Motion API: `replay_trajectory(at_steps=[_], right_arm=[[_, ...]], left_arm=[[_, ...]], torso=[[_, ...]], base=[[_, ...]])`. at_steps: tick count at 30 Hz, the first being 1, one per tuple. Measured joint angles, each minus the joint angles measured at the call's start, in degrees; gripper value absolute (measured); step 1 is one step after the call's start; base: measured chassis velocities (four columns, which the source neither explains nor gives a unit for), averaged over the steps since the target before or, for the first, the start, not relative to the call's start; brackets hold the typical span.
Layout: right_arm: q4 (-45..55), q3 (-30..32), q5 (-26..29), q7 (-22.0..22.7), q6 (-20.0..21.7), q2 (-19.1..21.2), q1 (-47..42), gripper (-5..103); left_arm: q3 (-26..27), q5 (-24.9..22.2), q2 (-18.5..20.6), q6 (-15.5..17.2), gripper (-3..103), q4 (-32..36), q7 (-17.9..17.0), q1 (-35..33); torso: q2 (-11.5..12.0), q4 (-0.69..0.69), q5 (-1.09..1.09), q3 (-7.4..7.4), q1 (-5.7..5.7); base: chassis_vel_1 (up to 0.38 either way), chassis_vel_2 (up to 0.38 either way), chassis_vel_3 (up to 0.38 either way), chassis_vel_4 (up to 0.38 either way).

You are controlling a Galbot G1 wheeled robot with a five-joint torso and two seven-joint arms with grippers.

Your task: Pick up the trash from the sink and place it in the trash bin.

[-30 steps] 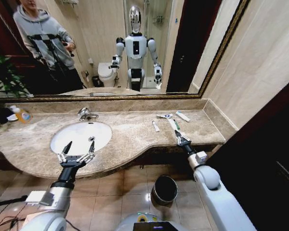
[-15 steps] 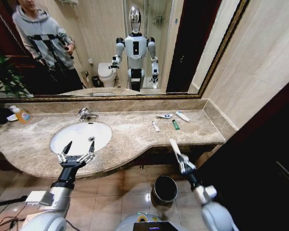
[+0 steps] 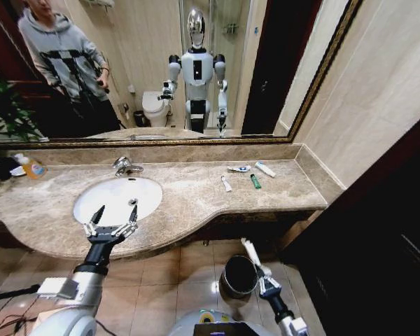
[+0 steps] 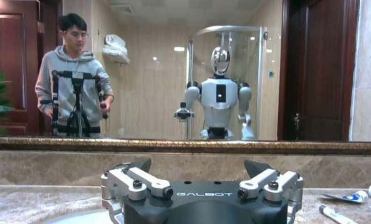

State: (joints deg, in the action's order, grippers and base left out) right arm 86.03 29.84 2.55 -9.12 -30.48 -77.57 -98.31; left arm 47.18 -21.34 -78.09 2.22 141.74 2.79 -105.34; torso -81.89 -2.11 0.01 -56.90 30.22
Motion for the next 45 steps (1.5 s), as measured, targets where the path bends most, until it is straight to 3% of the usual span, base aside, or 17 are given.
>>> replay_trajectory(at_steps=[4, 6, 13, 15, 22, 31, 33, 35, 39, 41, 42, 44, 45], right_arm=[[-6.8, -0.4, -1.5, -0.5, 1.1, -0.5, 4.7, 0], [-9.7, -1.2, -1.2, -1.0, 6.8, -0.6, 7.5, 0], [-14.4, -1.5, -3.5, -1.3, 10.9, -1.9, 12.4, 0], [-22.1, -1.2, -6.9, -1.4, 11.1, -3.4, 17.2, 0], [-34.7, -0.3, -11.1, -0.9, 9.9, -5.2, 24.5, 0], [-47.2, 0.3, -11.9, -0.4, 8.2, -6.1, 32.1, 0], [-49.7, 0.3, -12.1, -0.4, 8.1, -6.1, 33.5, 11], [-50.5, 0.3, -12.1, -0.4, 8.1, -6.1, 34.0, 11], [-51.6, 0.3, -12.1, -0.3, 7.9, -6.1, 34.7, 33], [-51.6, 0.3, -12.1, -0.3, 7.9, -6.1, 34.7, 33], [-51.5, 0.3, -12.1, -0.3, 7.9, -6.1, 34.6, 43], [-51.4, 0.3, -12.1, -0.3, 7.8, -6.1, 34.4, 43], [-51.3, 0.3, -12.1, -0.3, 7.7, -6.1, 34.3, 49]], left_arm=[[0.0, 0.0, 0.0, 0.0, 100, 0.0, 0.0, 0.0], [0.0, 0.0, 0.0, 0.0, 100, 0.0, 0.0, 0.0], [0.0, 0.0, 0.0, 0.0, 100, 0.0, 0.0, 0.0], [0.0, 0.0, 0.0, 0.0, 100, 0.0, 0.0, 0.0], [0.0, 0.0, 0.0, 0.0, 100, 0.0, 0.0, 0.0], [0.0, 0.0, 0.0, 0.0, 100, 0.0, 0.0, 0.0], [0.0, 0.0, 0.0, 0.0, 100, 0.0, 0.0, 0.0], [0.0, 0.0, 0.0, 0.0, 100, 0.0, 0.0, 0.0], [0.0, 0.0, 0.0, 0.0, 100, 0.0, 0.0, 0.0], [0.0, 0.0, 0.0, 0.0, 100, 0.0, 0.0, 0.0], [0.0, 0.0, 0.0, 0.0, 100, 0.0, 0.0, 0.0], [0.0, 0.0, 0.0, 0.0, 100, 0.0, 0.0, 0.0], [0.0, 0.0, 0.0, 0.0, 100, 0.0, 0.0, 0.0]], torso=[[0.0, -0.01, 0.0, 0.0, 0.01], [0.0, 0.0, -0.01, -0.01, 0.01], [0.0, -0.01, -0.01, 0.0, 0.01], [0.0, 0.0, 0.0, -0.01, 0.01], [0.0, 0.0, -0.01, -0.01, 0.01], [0.0, -0.01, -0.01, -0.01, 0.01], [0.0, 0.0, -0.01, -0.01, 0.01], [0.0, 0.0, -0.01, -0.01, 0.01], [0.0, 0.0, -0.01, -0.01, 0.01], [0.0, 0.0, -0.01, 0.0, 0.01], [0.0, 0.0, -0.01, -0.01, 0.01], [0.0, 0.0, -0.01, 0.0, 0.01], [0.0, 0.0, -0.01, 0.0, 0.01]], base=[[0.0, 0.0, 0.0, 0.0], [0.0, 0.0, 0.0, 0.0], [0.0, 0.0, 0.0, 0.0], [0.0, 0.0, 0.0, 0.0], [0.0, 0.0, 0.0, 0.0], [0.0, 0.0, 0.0, 0.0], [0.0, 0.0, 0.0, 0.0], [0.0, 0.0, 0.0, 0.0], [0.0, 0.0, 0.0, 0.0], [0.0, 0.0, 0.0, 0.0], [0.0, 0.0, 0.0, 0.0], [0.0, 0.0, 0.0, 0.0], [0.0, 0.0, 0.0, 0.0]])
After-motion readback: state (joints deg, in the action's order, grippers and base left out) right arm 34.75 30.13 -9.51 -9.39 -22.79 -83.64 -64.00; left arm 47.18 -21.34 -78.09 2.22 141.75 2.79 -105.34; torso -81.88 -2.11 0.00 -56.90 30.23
